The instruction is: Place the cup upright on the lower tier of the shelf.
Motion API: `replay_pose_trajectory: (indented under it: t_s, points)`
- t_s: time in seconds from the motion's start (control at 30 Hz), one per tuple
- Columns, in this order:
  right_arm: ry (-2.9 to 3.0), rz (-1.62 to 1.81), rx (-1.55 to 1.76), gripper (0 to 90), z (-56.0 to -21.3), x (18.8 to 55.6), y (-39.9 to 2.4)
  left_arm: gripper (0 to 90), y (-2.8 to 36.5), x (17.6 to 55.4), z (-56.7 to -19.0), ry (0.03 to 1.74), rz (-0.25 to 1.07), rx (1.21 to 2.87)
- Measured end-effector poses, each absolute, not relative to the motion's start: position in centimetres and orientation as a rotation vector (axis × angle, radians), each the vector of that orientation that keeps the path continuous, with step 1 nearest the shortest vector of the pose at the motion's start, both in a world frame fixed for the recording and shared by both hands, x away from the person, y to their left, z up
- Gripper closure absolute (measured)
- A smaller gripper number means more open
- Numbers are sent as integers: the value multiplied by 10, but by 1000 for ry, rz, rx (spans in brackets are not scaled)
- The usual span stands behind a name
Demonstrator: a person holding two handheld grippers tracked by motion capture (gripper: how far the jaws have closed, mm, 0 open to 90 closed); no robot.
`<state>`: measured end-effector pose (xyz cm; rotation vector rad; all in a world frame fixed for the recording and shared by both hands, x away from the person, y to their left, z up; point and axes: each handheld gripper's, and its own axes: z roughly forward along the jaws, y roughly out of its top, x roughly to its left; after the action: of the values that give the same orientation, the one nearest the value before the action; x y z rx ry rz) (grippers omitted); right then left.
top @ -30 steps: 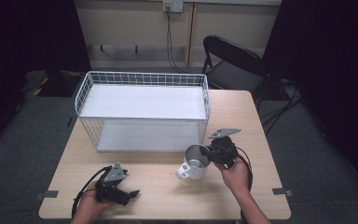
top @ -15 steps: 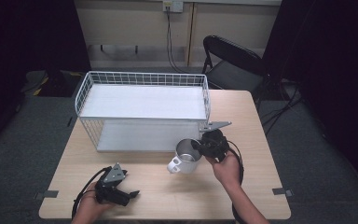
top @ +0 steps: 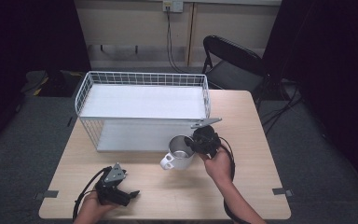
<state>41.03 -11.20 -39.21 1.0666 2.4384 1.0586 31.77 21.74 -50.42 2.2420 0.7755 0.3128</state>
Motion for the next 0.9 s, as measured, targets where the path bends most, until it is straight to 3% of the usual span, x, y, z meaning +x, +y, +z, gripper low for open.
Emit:
replay_pose_trajectory:
  t_s: [0.9]
  points:
    - [2373, 1040, 1054, 821, -388, 428, -76, 27, 217, 317, -504, 791, 320, 2242]
